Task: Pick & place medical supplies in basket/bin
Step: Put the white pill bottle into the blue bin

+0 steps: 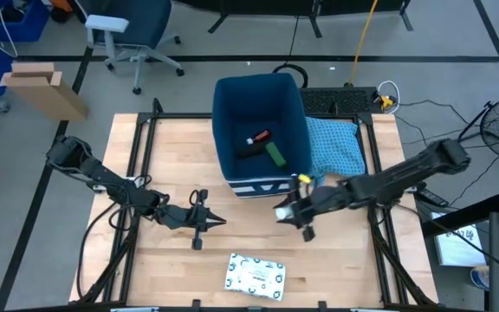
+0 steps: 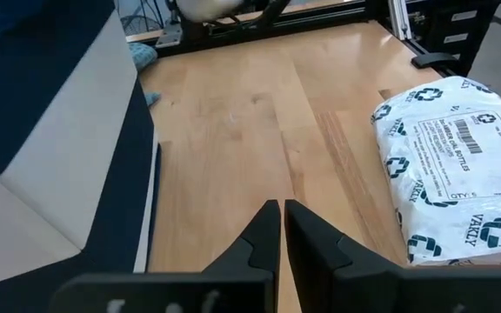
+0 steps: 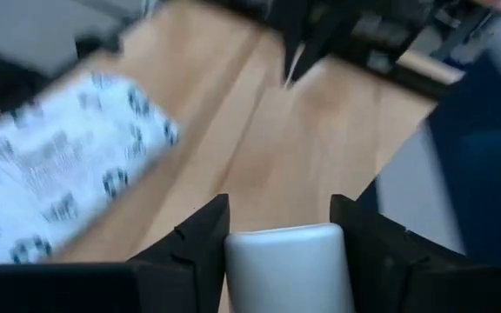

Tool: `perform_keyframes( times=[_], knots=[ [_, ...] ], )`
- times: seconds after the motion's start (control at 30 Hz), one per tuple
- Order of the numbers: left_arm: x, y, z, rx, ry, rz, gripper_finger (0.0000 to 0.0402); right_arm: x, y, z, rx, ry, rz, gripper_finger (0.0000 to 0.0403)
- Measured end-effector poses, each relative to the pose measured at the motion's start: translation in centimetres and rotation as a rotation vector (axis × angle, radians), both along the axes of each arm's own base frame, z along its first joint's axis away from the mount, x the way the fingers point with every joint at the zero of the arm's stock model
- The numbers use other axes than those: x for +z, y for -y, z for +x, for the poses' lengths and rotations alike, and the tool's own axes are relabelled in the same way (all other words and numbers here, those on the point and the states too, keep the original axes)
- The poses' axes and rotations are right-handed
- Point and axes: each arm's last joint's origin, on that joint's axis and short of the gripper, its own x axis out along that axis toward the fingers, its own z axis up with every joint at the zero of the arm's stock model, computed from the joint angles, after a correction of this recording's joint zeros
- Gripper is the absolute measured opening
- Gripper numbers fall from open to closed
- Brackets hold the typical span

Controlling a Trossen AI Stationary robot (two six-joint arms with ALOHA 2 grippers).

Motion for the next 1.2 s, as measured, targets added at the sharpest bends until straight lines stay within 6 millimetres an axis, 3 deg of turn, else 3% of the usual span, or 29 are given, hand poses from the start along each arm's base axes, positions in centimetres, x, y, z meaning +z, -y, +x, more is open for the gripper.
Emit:
perform_keyframes(
  times=[0.17, 0.27, 0.43, 0.57, 0.97, 1.1, 1.2],
  knots=[
    [0.0, 0.0, 0.0, 0.002, -0.003, -0.003, 0.0026, 3.9, 0.9, -3.7, -0.002, 0.140, 0.080, 0.0168],
    [0.0, 0.0, 0.0, -0.002, -0.003, -0.006, 0.0026, 4.7, 1.9, -6.6, -0.012, 0.207, 0.128, 0.0168],
    [0.0, 0.0, 0.0, -0.002, -0.001, -0.007, 0.0026, 4.2, 2.8, -10.8, 0.098, 0.324, 0.260, 0.0168],
    [0.0, 0.0, 0.0, -0.003, -0.001, -0.008, 0.0026, 2.2, 3.5, -13.0, 0.132, 0.444, 0.336, 0.0168],
    [0.0, 0.0, 0.0, 0.000, 0.000, -0.019, 0.0026, -3.4, 4.3, -15.0, 0.092, 0.539, 0.392, 0.0166],
    [0.0, 0.0, 0.0, 0.000, 0.000, -0.019, 0.0026, -3.2, 4.3, -15.1, 0.080, 0.584, 0.404, 0.0166],
    [0.0, 0.0, 0.0, -0.002, 0.001, -0.015, 0.0026, -1.8, 4.4, -15.1, 0.076, 0.652, 0.405, 0.0166]
  ],
)
